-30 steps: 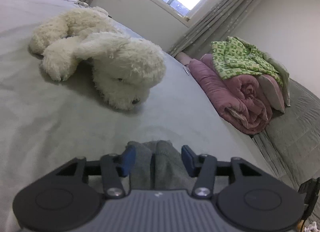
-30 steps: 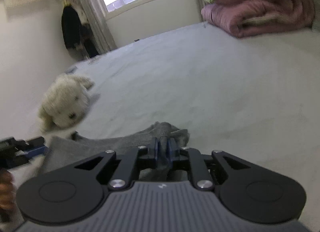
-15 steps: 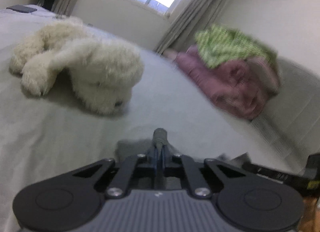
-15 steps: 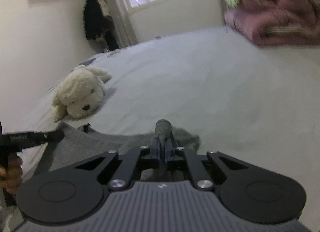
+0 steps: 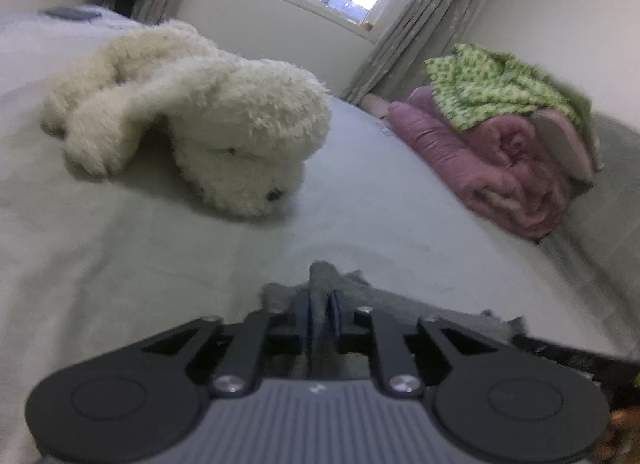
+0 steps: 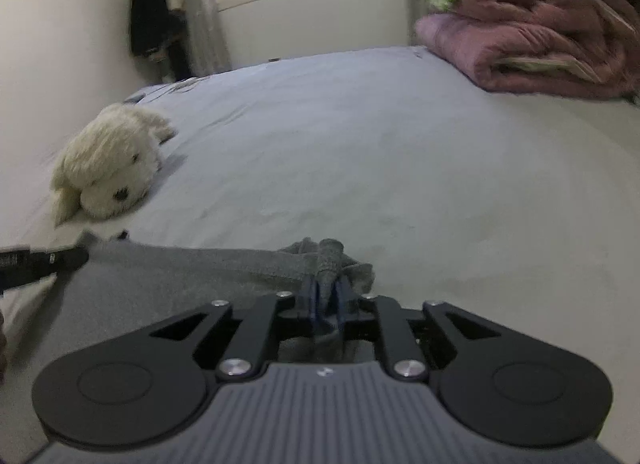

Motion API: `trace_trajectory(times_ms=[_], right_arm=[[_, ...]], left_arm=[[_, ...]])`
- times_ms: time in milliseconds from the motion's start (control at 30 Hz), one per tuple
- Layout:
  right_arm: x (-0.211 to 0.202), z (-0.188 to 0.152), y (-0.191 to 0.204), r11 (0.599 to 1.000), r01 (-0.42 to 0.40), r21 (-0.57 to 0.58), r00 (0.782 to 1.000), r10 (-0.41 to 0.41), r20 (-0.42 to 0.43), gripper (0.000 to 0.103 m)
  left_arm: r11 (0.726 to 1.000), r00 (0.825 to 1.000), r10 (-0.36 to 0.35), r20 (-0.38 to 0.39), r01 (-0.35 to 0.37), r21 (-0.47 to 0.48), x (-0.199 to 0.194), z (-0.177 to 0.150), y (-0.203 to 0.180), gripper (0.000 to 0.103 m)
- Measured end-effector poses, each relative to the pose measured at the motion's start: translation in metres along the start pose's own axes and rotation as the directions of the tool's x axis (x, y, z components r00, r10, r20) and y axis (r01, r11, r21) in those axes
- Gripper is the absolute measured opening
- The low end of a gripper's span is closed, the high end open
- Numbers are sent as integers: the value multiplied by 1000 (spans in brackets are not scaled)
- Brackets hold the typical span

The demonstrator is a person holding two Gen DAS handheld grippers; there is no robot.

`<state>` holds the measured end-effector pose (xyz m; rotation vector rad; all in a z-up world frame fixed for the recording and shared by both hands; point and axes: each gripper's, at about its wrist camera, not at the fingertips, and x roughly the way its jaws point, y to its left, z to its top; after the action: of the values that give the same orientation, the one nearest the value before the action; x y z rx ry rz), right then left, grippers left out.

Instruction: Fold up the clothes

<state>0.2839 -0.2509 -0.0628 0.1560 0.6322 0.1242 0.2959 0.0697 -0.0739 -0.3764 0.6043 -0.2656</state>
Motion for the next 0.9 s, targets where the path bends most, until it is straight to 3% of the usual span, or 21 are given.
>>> trace_trajectory(times_ms=[33, 133, 267, 367, 433, 533, 633, 767, 900], right_arm=[[-7, 1, -1, 1000, 14, 19, 1000, -14, 12, 25], [-39, 0, -3, 999, 28, 46, 997, -31, 67, 30], [-81, -15, 4, 996, -79, 44, 994, 75, 77, 30], [-88, -44, 24, 992, -122, -20, 992, 121, -28, 30], [-87, -67, 40, 990, -105, -95, 989, 94, -113, 31], [-96, -84, 56, 982, -9, -186, 994, -11, -107, 32], [-110, -80, 62, 982, 31, -184, 988, -57, -143, 37], [-119, -89, 60, 972, 8, -237, 985, -49, -168, 37], [-121, -80, 49, 989, -28, -143, 992, 10, -123, 37]], left_arm=[[1000, 1000, 19, 6, -19, 7, -5, 3, 0, 27], [1000, 999, 26, 42, -26, 10, -36, 5, -1, 28], [997, 998, -49, 40, 46, 65, -82, -12, -25, 31], [982, 995, -101, -14, 102, 156, -102, -42, -59, 32], [967, 991, -118, -55, 128, 219, -109, -63, -81, 33], [942, 992, -42, -116, 78, 327, -99, -93, -104, 33], [905, 992, 68, -109, -15, 426, -89, -112, -112, 34], [925, 989, 90, -119, -39, 377, -94, -104, -115, 34], [943, 990, 85, -112, -43, 329, -116, -102, -104, 35]])
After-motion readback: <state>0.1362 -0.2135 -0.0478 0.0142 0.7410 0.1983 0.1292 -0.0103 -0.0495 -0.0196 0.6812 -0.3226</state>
